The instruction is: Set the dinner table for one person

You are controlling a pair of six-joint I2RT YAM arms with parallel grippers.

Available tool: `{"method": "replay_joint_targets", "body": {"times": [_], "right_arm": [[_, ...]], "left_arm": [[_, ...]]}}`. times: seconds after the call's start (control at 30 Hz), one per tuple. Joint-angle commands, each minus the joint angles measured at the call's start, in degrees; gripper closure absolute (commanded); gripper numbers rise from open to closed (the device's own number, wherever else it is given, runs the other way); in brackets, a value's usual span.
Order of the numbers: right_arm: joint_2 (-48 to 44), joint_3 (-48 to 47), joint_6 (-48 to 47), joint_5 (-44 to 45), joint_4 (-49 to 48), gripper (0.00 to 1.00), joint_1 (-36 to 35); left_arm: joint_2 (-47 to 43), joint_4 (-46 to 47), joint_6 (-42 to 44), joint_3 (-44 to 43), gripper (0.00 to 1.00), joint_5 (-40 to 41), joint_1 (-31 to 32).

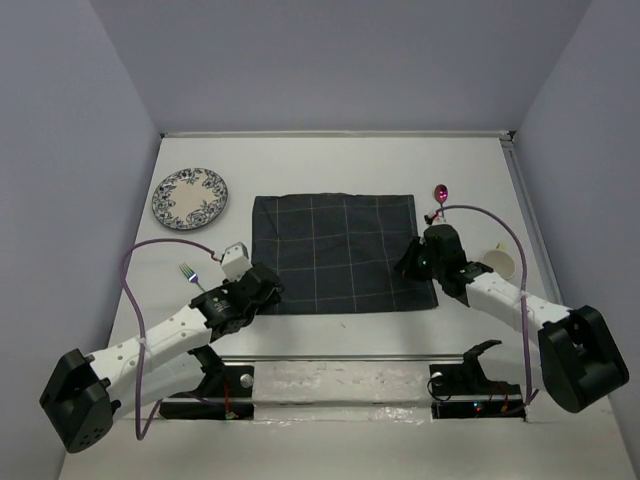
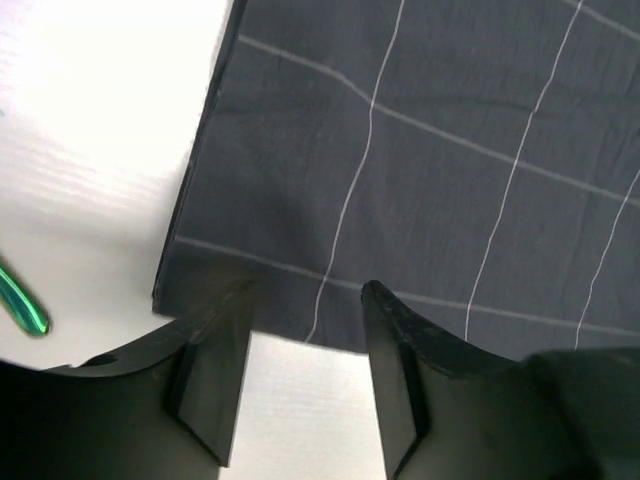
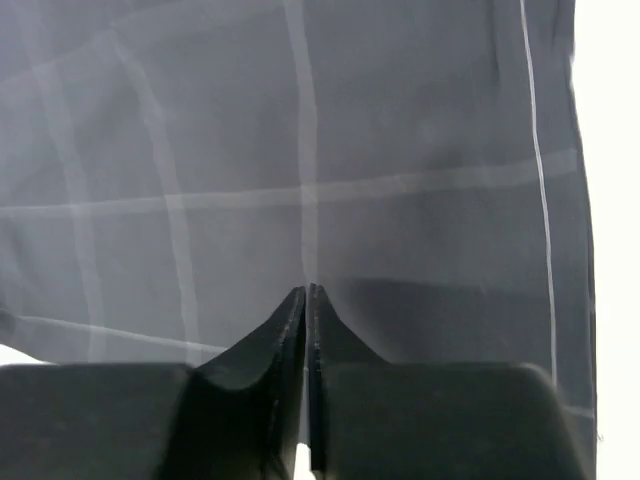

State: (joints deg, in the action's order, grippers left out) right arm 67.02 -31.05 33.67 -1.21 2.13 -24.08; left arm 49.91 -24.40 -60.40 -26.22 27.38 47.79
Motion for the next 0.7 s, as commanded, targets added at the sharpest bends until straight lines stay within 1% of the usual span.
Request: {"method": "replay_joint_targets", "body": {"times": [0.0, 0.07, 0.1, 0.13, 0.2, 0.27, 0.3, 0.33, 0.37, 0.47, 0.57, 0.67], "right_arm": [[3.2, 1.0, 2.5, -3.5, -4.1, 0.95, -0.3], [5.4, 0.4, 2.7, -2.5, -4.6, 0.96, -0.3], [6.6, -0.6, 2.9, -1.9, -5.0, 0.98, -0.3], [9.2, -0.9, 3.3, -0.6, -6.6, 0.99, -0.3], [12.0, -3.0, 3.5, 0.7, -7.1, 1.0, -0.3], [16.5, -4.3, 3.9, 0.9, -9.7, 1.0, -0.3], [18.3, -5.4, 3.9, 0.9, -10.0, 1.0, -0.3], [21.4, -7.7, 4.1, 3.0, -10.8, 1.0, -0.3], [23.0, -8.6, 4.3, 3.2, -11.4, 1.0, -0.3], [27.7, -13.2, 4.7, 3.8, -12.1, 1.0, 0.3], [29.4, -16.2, 5.2, 4.5, -12.3, 1.0, 0.3], [29.2, -16.6, 5.2, 5.6, -12.2, 1.0, 0.3]], "left_arm": [[2.0, 11.7, 3.5, 1.5, 0.44, -0.7, -4.5], [3.0, 13.9, 5.6, 1.6, 0.45, -1.6, -6.7], [3.6, 16.5, 7.9, 2.1, 0.45, -3.4, -8.0], [5.1, 17.8, 8.9, 2.6, 0.45, -4.4, -10.8], [6.4, 21.2, 10.7, 4.0, 0.46, -7.4, -13.8], [8.0, 23.7, 13.2, 4.6, 0.46, -7.9, -17.2], [8.4, 24.0, 14.0, 4.5, 0.46, -8.1, -18.2], [9.4, 24.0, 15.4, 4.2, 0.45, -8.1, -20.2], [9.9, 26.2, 16.0, 4.1, 0.45, -8.2, -21.1], [12.6, 28.4, 17.9, 3.5, 0.45, -10.9, -24.8], [15.3, 31.8, 18.7, 2.6, 0.44, -12.0, -26.5], [18.5, 33.5, 19.3, -0.2, 0.44, -11.2, -28.4]]}}
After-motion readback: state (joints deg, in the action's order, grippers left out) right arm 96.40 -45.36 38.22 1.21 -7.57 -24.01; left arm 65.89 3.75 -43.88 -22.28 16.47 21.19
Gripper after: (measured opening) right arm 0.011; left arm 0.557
